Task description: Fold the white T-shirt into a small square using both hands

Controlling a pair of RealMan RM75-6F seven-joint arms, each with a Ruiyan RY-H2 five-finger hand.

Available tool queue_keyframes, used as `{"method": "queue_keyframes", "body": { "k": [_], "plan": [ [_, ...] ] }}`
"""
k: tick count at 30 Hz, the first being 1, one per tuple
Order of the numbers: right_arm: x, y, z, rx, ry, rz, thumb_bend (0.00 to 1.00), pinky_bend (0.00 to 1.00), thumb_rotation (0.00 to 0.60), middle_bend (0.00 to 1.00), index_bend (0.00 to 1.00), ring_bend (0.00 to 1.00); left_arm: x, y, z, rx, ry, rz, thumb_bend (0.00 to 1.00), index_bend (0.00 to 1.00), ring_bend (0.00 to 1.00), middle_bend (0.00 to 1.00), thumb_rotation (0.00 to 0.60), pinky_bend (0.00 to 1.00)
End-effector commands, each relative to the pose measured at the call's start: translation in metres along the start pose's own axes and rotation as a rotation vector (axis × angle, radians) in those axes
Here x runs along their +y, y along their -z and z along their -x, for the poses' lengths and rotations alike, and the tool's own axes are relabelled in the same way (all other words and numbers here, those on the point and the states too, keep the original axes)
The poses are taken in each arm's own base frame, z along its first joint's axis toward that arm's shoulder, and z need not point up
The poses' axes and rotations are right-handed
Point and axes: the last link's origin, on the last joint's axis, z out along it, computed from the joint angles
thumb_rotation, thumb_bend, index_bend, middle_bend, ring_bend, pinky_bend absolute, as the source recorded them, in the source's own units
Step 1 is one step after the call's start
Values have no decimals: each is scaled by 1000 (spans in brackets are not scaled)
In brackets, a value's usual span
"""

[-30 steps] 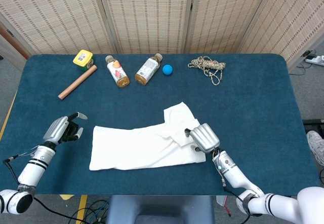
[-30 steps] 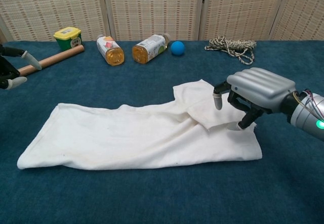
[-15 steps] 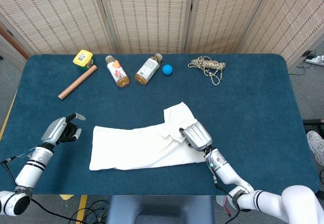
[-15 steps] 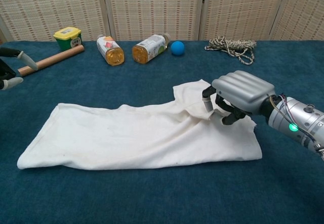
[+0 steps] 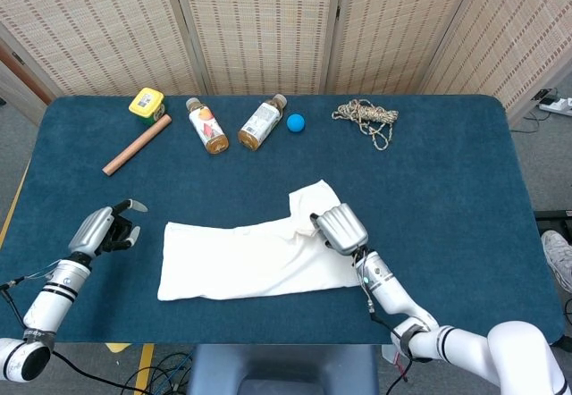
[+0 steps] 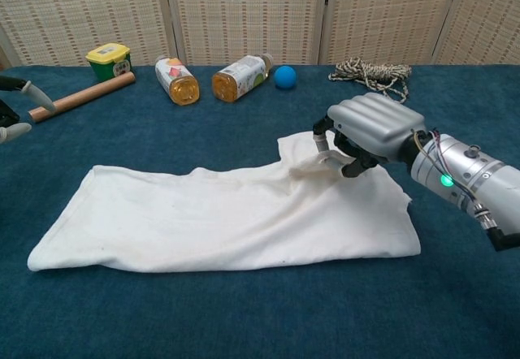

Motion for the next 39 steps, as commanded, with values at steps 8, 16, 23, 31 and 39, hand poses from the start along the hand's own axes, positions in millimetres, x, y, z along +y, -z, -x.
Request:
{"method": "queue_keyframes", "body": {
  "k": [8, 16, 23, 31, 39],
  "plan": [
    [2, -44, -17, 64, 5, 60, 570, 1000, 600, 907, 632, 981, -3, 3, 0, 1, 0, -6, 518, 341, 849, 921, 600, 960],
    [8, -68, -17, 61, 32, 107, 571, 1000, 600, 907, 632, 981, -5, 4, -1, 2, -1, -9, 518, 341, 848, 921, 600, 960],
    [10, -82, -18, 62, 50, 117, 571, 1000, 600, 907, 632, 981, -6, 5, -1, 3, -3, -12, 518, 341, 849, 921, 600, 960],
    [8, -93, -18, 51, 84, 118, 570, 1000, 600, 907, 631, 981, -7, 7, 0, 1, -2, -14, 518, 341, 848, 921, 600, 960],
    [7, -97, -11, 15, 111, 130, 499, 1000, 600, 904, 542, 981, -9, 8, 1, 0, 1, -17, 517, 341, 849, 921, 600, 960]
  ]
}}
